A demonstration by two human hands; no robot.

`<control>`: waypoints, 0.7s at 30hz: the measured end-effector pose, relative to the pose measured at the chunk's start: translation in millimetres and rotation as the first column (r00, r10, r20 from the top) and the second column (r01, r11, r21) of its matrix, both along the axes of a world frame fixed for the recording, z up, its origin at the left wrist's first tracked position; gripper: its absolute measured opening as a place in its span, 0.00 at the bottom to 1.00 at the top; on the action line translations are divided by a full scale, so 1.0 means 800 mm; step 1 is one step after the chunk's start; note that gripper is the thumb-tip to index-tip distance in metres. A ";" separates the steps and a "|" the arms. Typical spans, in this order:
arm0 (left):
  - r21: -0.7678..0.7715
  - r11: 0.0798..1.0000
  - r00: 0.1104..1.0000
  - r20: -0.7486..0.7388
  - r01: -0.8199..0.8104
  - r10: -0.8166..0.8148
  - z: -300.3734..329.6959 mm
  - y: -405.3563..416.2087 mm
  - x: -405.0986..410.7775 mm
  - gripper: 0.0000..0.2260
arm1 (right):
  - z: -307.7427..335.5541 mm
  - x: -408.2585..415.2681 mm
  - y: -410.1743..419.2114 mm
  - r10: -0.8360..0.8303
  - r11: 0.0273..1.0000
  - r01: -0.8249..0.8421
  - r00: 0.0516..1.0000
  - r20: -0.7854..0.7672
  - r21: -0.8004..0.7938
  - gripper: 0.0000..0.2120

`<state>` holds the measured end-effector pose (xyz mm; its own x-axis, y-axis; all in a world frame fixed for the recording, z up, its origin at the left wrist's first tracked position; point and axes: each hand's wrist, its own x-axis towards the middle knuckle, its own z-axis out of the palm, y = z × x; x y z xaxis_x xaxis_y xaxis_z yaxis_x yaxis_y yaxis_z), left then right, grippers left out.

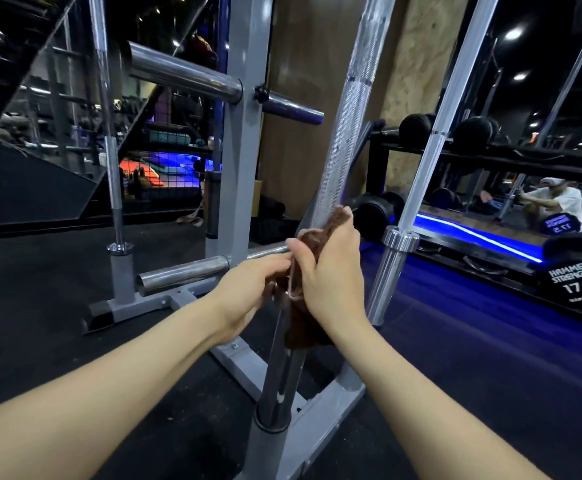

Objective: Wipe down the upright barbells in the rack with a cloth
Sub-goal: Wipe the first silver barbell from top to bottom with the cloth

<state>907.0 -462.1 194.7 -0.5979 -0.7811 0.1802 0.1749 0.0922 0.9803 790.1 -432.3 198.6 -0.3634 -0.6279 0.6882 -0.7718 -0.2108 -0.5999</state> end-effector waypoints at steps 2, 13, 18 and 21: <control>0.033 0.999 1.000 -0.027 0.004 -0.003 0.000 -0.004 0.002 0.14 | 0.000 -0.012 -0.003 0.073 0.997 -0.074 0.997 0.017 0.021 0.20; 0.038 0.999 0.999 -0.030 -0.013 0.014 -0.002 0.002 0.003 0.13 | -0.005 -0.026 0.008 0.192 0.976 -0.195 0.981 0.041 0.099 0.26; 0.003 1.000 1.000 -0.030 0.010 -0.010 -0.004 -0.001 0.001 0.12 | -0.004 -0.038 0.005 0.175 0.978 -0.174 0.985 0.005 0.115 0.11; -0.054 0.998 0.999 0.013 0.040 -0.039 0.000 0.004 0.001 0.12 | -0.012 -0.062 0.019 0.192 0.977 -0.185 0.980 -0.061 0.106 0.14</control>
